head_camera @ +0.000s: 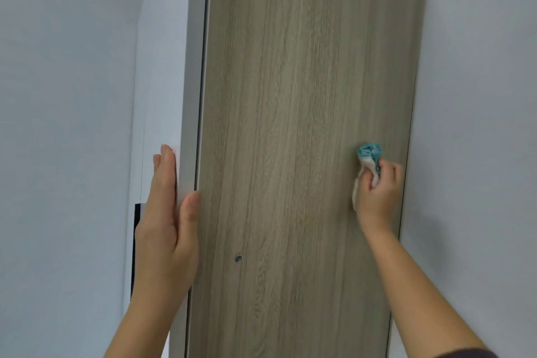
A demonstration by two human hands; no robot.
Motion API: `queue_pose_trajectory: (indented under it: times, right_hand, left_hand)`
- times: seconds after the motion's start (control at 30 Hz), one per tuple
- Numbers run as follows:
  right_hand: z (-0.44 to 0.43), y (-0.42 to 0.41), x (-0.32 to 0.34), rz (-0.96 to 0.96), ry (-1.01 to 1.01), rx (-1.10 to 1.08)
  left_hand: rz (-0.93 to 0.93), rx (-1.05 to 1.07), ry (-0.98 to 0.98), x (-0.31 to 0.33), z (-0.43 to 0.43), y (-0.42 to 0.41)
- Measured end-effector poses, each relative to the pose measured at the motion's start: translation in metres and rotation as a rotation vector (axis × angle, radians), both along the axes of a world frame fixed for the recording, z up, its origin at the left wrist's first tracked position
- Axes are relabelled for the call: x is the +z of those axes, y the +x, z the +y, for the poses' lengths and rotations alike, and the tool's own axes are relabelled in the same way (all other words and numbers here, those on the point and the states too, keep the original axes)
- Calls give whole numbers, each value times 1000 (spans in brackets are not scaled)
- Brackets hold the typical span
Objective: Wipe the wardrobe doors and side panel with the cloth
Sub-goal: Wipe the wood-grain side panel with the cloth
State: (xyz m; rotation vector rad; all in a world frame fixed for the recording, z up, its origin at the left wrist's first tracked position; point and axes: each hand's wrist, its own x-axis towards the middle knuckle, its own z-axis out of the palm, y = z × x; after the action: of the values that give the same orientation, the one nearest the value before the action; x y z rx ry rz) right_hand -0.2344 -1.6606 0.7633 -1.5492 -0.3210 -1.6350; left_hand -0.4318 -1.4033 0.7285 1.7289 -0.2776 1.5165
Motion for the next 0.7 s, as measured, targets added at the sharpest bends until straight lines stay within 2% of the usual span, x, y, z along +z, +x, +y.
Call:
queue_pose_trajectory:
  times: [0.2, 0.37, 0.53, 0.7]
  right_hand:
    - [-63, 56, -4, 302, 25, -242]
    - [-98, 69, 2, 546, 74, -287]
    - [-105, 65, 5, 570, 57, -234]
    - [-83, 48, -8, 480, 87, -164]
  left_hand:
    - [-51, -80, -18, -2, 4, 7]
    - [-49, -77, -36, -5, 7, 11]
    - [-46, -100, -36, -5, 8, 12]
    - [-47, -108, -40, -5, 6, 11]
